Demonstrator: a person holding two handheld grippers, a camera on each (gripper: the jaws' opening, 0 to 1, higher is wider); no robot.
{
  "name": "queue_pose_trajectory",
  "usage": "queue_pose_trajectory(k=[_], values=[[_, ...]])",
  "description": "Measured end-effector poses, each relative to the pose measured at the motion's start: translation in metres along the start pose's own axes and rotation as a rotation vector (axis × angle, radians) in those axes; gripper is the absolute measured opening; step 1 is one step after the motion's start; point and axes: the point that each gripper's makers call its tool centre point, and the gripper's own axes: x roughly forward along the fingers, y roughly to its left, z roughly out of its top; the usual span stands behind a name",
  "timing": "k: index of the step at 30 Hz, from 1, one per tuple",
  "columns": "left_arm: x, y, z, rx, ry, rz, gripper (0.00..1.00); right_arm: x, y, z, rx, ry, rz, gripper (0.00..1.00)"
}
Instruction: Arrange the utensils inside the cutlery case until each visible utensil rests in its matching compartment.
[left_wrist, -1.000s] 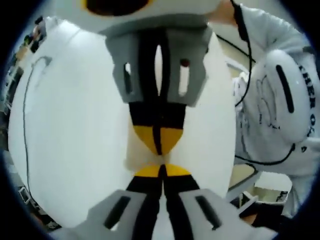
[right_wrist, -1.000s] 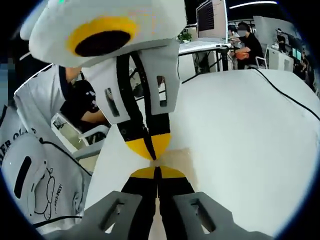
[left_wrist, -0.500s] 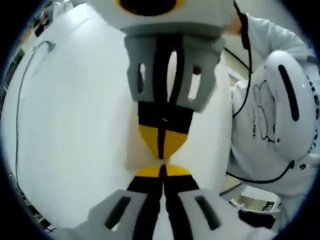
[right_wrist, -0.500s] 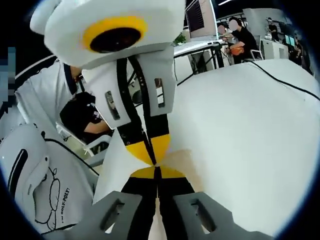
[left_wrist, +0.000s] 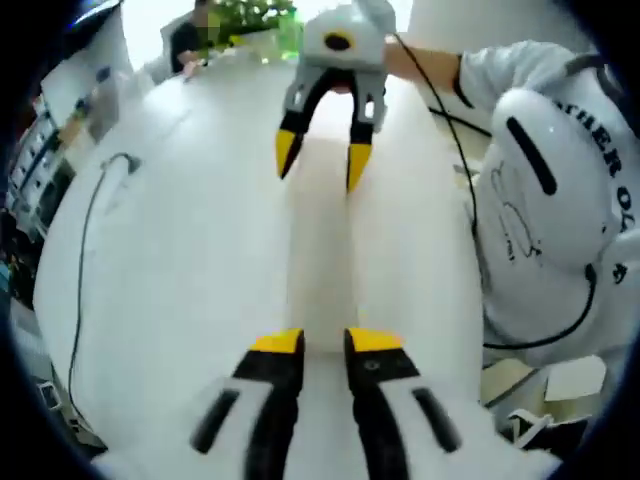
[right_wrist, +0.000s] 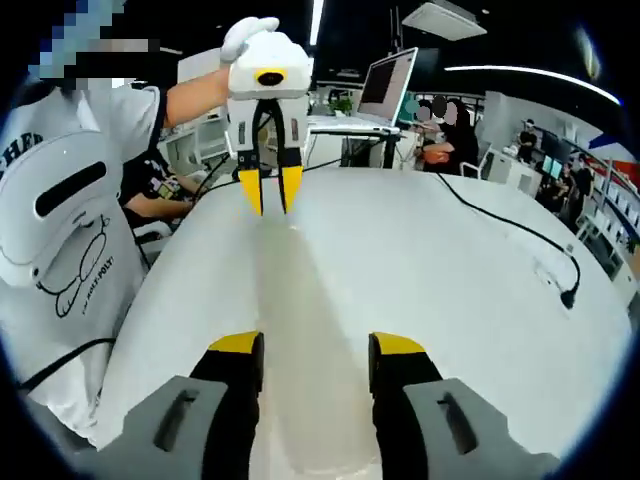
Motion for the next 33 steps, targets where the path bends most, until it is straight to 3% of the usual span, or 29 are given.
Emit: queue_pose_trajectory(k=[2, 6, 10, 13, 15, 18, 26, 31, 33], values=[[0.003, 0.0, 0.0, 0.045, -0.006, 0.003, 0.32, -0.006, -0.001, -0.009, 0.023, -0.017, -0.013, 0.53], [0.019, -0.001, -0.005, 0.041, 0.007, -0.007, 0.47, -0.011, -0.005, -0.01, 0.017, -0.078, -0.046, 0.56], [0.035, -0.002, -0.015, 0.077, 0.051, 0.008, 0.53, -0.01, -0.007, -0.015, 0.025, -0.092, -0.044, 0.55], [0.041, -0.001, -0.021, 0.083, 0.077, 0.019, 0.52, -0.008, -0.006, -0.018, 0.025, -0.096, -0.028, 0.53], [0.048, -0.005, -0.034, 0.079, 0.138, 0.025, 0.49, -0.008, -0.007, -0.018, 0.014, -0.1, -0.028, 0.5], [0.047, 0.001, -0.027, 0.046, 0.103, 0.03, 0.46, -0.008, -0.009, -0.019, 0.02, -0.113, -0.029, 0.49], [0.047, 0.0, -0.029, 0.064, 0.117, 0.042, 0.44, -0.009, -0.008, -0.017, 0.023, -0.141, -0.031, 0.48], [0.047, -0.002, -0.026, 0.14, 0.147, 0.063, 0.42, -0.01, -0.007, -0.017, 0.042, -0.147, -0.027, 0.48], [0.046, -0.002, -0.027, 0.135, 0.153, 0.072, 0.42, -0.011, -0.007, -0.017, 0.062, -0.152, -0.026, 0.48]])
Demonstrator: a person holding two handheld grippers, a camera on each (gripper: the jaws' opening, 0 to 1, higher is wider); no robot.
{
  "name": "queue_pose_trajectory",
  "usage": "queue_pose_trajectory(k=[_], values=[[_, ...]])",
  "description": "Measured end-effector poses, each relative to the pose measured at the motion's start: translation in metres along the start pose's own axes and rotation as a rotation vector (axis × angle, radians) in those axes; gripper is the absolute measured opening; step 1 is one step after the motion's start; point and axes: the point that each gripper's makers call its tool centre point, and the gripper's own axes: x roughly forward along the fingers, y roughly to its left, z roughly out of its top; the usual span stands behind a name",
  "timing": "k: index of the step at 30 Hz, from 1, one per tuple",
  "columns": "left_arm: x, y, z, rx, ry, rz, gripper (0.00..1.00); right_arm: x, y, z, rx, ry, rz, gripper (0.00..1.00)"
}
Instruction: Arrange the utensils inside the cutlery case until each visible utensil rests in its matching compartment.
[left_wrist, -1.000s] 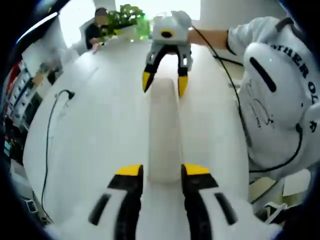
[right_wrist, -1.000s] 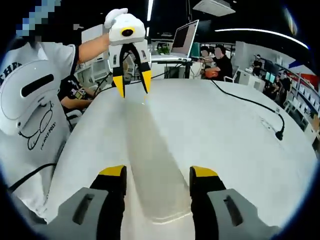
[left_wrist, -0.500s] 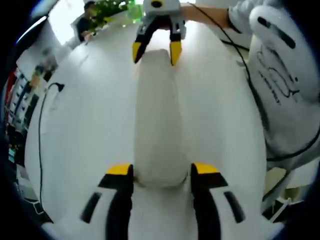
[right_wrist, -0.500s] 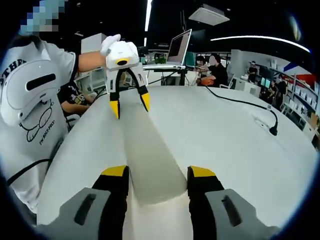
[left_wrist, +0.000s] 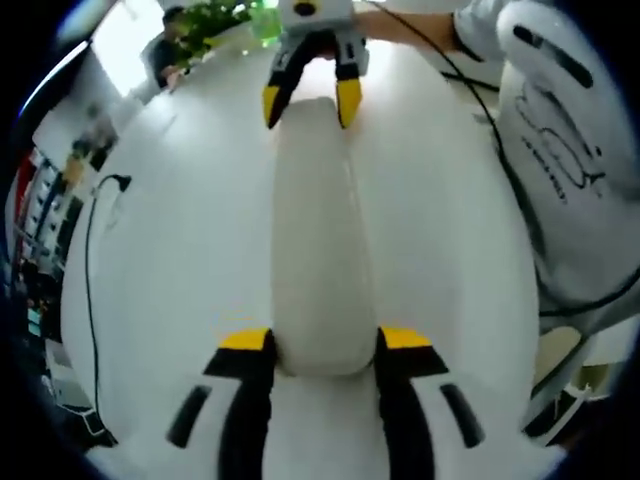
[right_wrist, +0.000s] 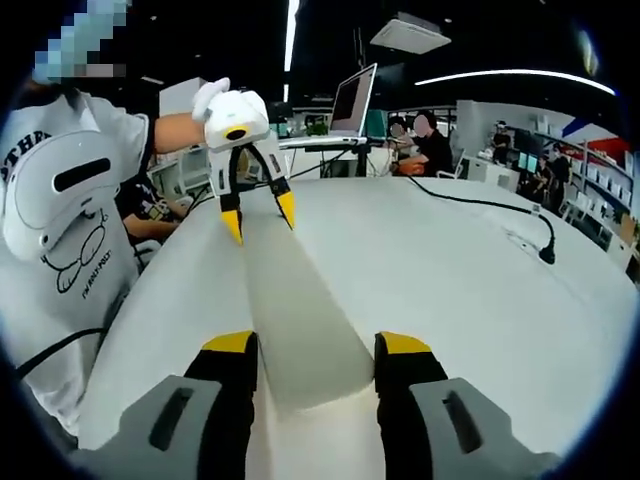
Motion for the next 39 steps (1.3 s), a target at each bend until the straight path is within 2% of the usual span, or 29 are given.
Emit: queue_pose_trajectory(k=[4, 10, 14, 17, 19, 21, 23, 25, 28, 29, 31, 32, 33, 34, 35, 37, 39], values=[[-0.003, -0.005, -0.002, -0.025, 0.005, -0.033, 0.42, 0.0, 0.005, 0.0, 0.011, -0.014, 0.02, 0.48], [-0.004, -0.004, -0.001, -0.01, 0.001, -0.028, 0.43, 0.0, 0.005, 0.0, -0.003, -0.013, 0.019, 0.48], [-0.026, -0.001, 0.004, -0.105, -0.071, -0.035, 0.44, -0.001, 0.005, -0.002, 0.013, -0.002, 0.019, 0.49], [-0.047, 0.008, 0.004, -0.17, -0.103, -0.006, 0.44, -0.005, 0.005, 0.001, 0.012, -0.012, 0.006, 0.5], [-0.06, 0.015, 0.009, -0.195, -0.145, 0.006, 0.41, -0.008, 0.005, 0.008, 0.013, -0.041, 0.001, 0.49], [-0.064, 0.02, 0.019, -0.206, -0.206, 0.026, 0.36, -0.01, 0.006, 0.014, 0.022, -0.068, 0.0, 0.47], [-0.059, 0.013, 0.023, -0.211, -0.233, -0.005, 0.28, -0.011, 0.009, 0.016, 0.029, -0.08, 0.003, 0.45], [-0.05, 0.008, 0.021, -0.2, -0.224, -0.018, 0.26, -0.012, 0.011, 0.019, 0.036, -0.091, 0.002, 0.4], [-0.039, -0.002, 0.014, -0.131, -0.148, -0.035, 0.15, -0.017, 0.012, 0.024, 0.041, -0.109, -0.009, 0.33], [-0.036, -0.003, 0.018, -0.145, -0.154, -0.046, 0.12, -0.019, 0.012, 0.025, 0.042, -0.111, -0.011, 0.32], [-0.032, -0.008, 0.017, -0.231, -0.122, -0.103, 0.1, -0.019, 0.013, 0.027, 0.046, -0.113, -0.014, 0.31], [-0.026, -0.017, 0.01, -0.165, -0.074, -0.142, 0.03, -0.02, 0.011, 0.027, 0.046, -0.114, -0.017, 0.31], [-0.027, -0.01, 0.024, -0.152, -0.158, -0.103, 0.01, -0.02, 0.01, 0.027, 0.048, -0.113, -0.019, 0.3], [-0.028, -0.01, 0.016, -0.171, -0.107, -0.117, 0.0, -0.02, 0.009, 0.026, 0.055, -0.112, -0.019, 0.3], [-0.025, -0.012, 0.016, -0.178, -0.093, -0.119, 0.0, -0.02, 0.009, 0.026, 0.064, -0.11, -0.016, 0.3], [-0.024, -0.013, 0.016, -0.13, -0.066, -0.121, 0.0, -0.018, 0.007, 0.024, 0.077, -0.101, -0.009, 0.29], [-0.023, -0.012, 0.016, -0.147, -0.038, -0.125, 0.0, -0.016, 0.005, 0.025, 0.092, -0.097, -0.004, 0.28]])
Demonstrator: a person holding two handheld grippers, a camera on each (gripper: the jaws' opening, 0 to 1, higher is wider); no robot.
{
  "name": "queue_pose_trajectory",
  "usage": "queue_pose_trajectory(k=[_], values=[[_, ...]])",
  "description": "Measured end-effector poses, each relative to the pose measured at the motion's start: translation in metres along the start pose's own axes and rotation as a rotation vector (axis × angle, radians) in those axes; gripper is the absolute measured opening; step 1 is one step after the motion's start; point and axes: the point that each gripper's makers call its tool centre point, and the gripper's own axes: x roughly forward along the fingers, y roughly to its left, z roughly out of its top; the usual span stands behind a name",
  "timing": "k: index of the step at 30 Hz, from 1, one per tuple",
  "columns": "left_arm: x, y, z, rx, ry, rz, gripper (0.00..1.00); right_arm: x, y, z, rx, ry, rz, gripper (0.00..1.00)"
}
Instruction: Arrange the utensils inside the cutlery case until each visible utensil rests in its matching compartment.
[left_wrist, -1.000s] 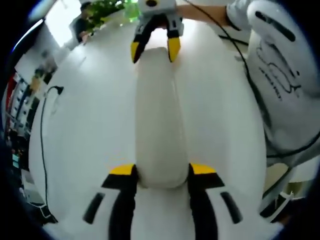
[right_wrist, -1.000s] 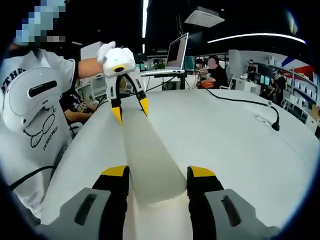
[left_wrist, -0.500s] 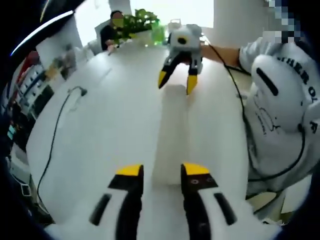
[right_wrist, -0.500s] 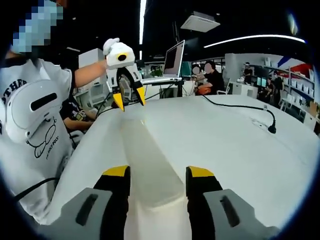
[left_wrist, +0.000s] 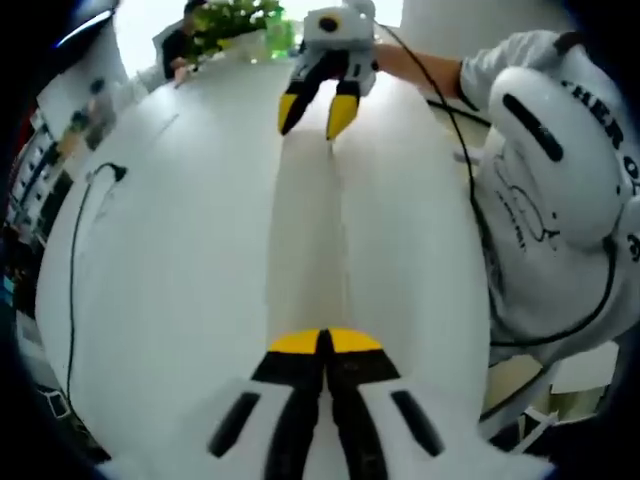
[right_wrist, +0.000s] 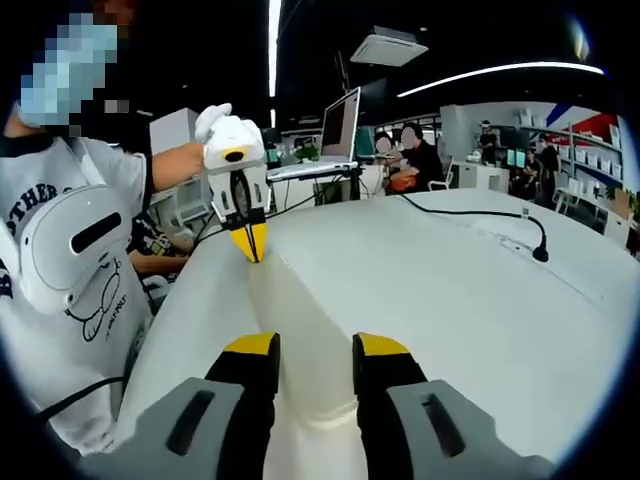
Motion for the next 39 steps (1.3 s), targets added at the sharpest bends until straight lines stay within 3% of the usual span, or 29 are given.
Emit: queue_pose_trajectory(k=[2, 3, 4, 11, 12, 13, 14, 17, 25, 33, 34, 36, 37, 38, 39], values=[[0.002, 0.001, 0.0, -0.013, 0.02, -0.012, 0.0, 0.003, 0.0, 0.002, 0.001, 0.008, 0.008, 0.25], [0.004, 0.003, -0.009, 0.007, 0.075, -0.014, 0.0, 0.006, 0.001, 0.003, 0.002, 0.023, 0.015, 0.24], [0.001, 0.001, -0.001, 0.027, 0.037, -0.021, 0.0, 0.01, 0.004, 0.004, -0.003, 0.04, 0.036, 0.24], [0.0, -0.001, 0.0, -0.013, -0.026, -0.014, 0.0, 0.025, 0.018, 0.018, -0.024, 0.055, 0.087, 0.23], [0.0, 0.0, 0.001, -0.031, -0.022, -0.013, 0.0, 0.025, 0.018, 0.019, -0.024, 0.057, 0.086, 0.23], [-0.001, -0.001, 0.001, -0.103, -0.016, -0.022, 0.0, 0.024, 0.019, 0.019, -0.026, 0.058, 0.083, 0.23], [-0.002, 0.003, 0.002, -0.108, -0.022, -0.034, 0.0, 0.022, 0.019, 0.019, -0.027, 0.059, 0.081, 0.23], [0.0, 0.007, 0.001, -0.071, -0.01, 0.041, 0.03, 0.018, 0.021, 0.018, -0.034, 0.067, 0.067, 0.21], [0.001, 0.005, 0.005, -0.053, -0.02, 0.044, 0.04, 0.02, 0.02, 0.016, 0.007, 0.082, 0.057, 0.09], [0.005, 0.009, 0.0, 0.025, 0.03, 0.04, 0.0, 0.024, 0.021, 0.008, 0.065, 0.094, 0.078, 0.0], [0.007, 0.008, 0.0, 0.016, 0.05, 0.049, 0.0, 0.024, 0.025, 0.004, 0.106, 0.121, 0.094, 0.0], [0.005, 0.012, -0.004, 0.082, 0.095, 0.072, 0.0, 0.026, 0.023, -0.014, 0.048, 0.211, 0.066, 0.0], [0.006, 0.01, -0.004, 0.103, 0.107, 0.071, 0.0, 0.033, 0.024, 0.003, 0.001, 0.115, 0.086, 0.0], [0.008, 0.011, -0.004, 0.083, 0.101, 0.069, 0.0, 0.032, 0.023, 0.001, 0.068, 0.142, 0.08, 0.0], [0.008, 0.012, -0.004, 0.037, 0.08, 0.053, 0.0, 0.026, 0.013, -0.001, 0.073, 0.177, 0.063, 0.0]])
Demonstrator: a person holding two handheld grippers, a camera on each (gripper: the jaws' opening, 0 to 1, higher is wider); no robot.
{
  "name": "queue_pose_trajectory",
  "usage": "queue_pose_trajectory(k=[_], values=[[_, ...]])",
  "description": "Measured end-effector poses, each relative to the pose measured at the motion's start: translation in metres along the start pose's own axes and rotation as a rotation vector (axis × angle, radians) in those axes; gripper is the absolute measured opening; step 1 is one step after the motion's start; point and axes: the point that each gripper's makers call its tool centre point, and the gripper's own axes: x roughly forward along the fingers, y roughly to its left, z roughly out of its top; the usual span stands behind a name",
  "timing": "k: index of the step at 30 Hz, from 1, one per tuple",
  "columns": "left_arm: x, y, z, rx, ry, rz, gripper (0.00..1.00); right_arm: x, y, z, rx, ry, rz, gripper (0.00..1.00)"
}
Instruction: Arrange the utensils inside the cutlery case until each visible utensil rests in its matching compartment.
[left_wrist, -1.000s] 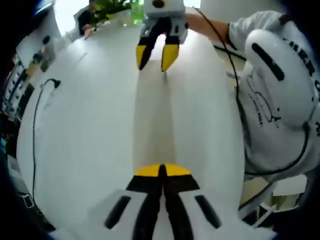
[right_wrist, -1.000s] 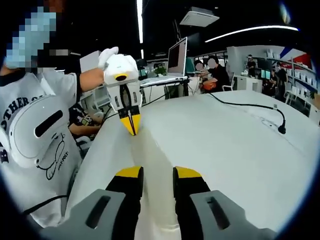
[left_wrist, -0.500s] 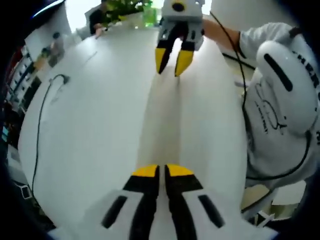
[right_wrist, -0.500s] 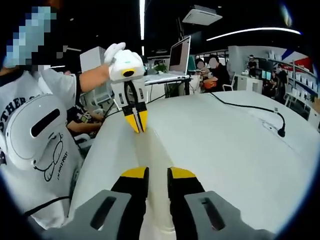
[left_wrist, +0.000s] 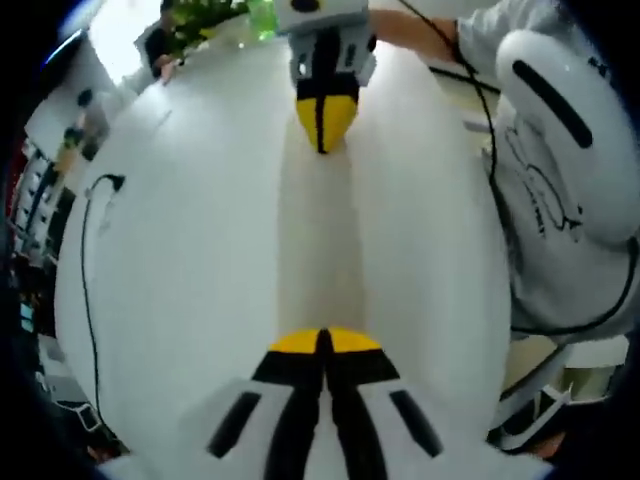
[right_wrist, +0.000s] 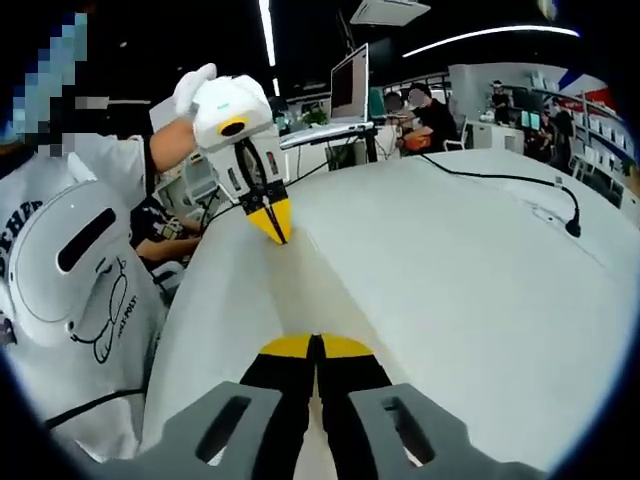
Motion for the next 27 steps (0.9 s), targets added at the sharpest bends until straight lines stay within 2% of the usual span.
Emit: queue_pose_trajectory(k=[1, 3, 4, 5, 7, 8, 9, 10, 12, 14, 16, 18, 20, 21, 25, 27], values=[[-0.001, 0.002, 0.001, 0.001, -0.036, -0.01, 0.0, -0.001, -0.002, 0.001, -0.013, 0.005, 0.0, 0.0], [-0.004, 0.004, 0.001, -0.072, -0.078, -0.014, 0.0, -0.006, -0.002, -0.001, -0.023, 0.01, -0.02, 0.0], [-0.005, 0.005, -0.001, -0.063, -0.081, -0.018, 0.0, 0.003, 0.008, -0.007, -0.028, 0.01, -0.026, 0.0], [-0.004, 0.003, 0.002, -0.024, -0.095, -0.03, 0.0, 0.004, 0.01, -0.009, -0.032, 0.011, -0.025, 0.0], [-0.004, 0.004, 0.003, -0.025, -0.095, -0.032, 0.02, 0.006, 0.013, -0.01, -0.066, 0.003, -0.01, 0.0], [-0.004, 0.013, 0.005, -0.028, -0.113, 0.012, 0.12, 0.005, 0.011, -0.008, -0.108, -0.014, -0.025, 0.05], [-0.008, 0.027, 0.007, -0.012, -0.134, 0.095, 0.24, 0.003, 0.011, -0.008, -0.126, -0.018, -0.038, 0.16], [-0.01, 0.023, 0.004, -0.011, -0.129, 0.077, 0.32, -0.003, 0.01, -0.011, -0.166, -0.013, -0.062, 0.23], [-0.015, 0.016, 0.007, -0.038, -0.164, 0.039, 0.27, -0.011, 0.008, -0.014, -0.169, -0.006, -0.073, 0.32], [-0.014, 0.012, 0.009, -0.027, -0.176, 0.047, 0.32, -0.021, 0.003, -0.018, -0.169, -0.012, -0.081, 0.37], [-0.011, 0.013, 0.01, 0.04, -0.159, 0.07, 0.42, -0.026, -0.003, -0.025, -0.163, 0.0, -0.101, 0.42], [-0.006, 0.009, 0.016, 0.086, -0.18, 0.071, 0.51, -0.029, -0.006, -0.034, -0.166, 0.006, -0.11, 0.49], [0.002, 0.011, 0.019, 0.127, -0.174, 0.094, 0.65, -0.03, -0.007, -0.036, -0.156, -0.005, -0.113, 0.52], [0.006, 0.011, 0.019, 0.15, -0.164, 0.092, 0.68, -0.03, -0.007, -0.034, -0.159, -0.024, -0.113, 0.52], [0.015, 0.012, 0.023, 0.146, -0.169, 0.076, 0.59, -0.032, -0.011, -0.035, -0.192, -0.025, -0.136, 0.52], [0.019, 0.013, 0.024, 0.157, -0.184, 0.069, 0.59, -0.034, -0.014, -0.035, -0.209, -0.031, -0.149, 0.51]])
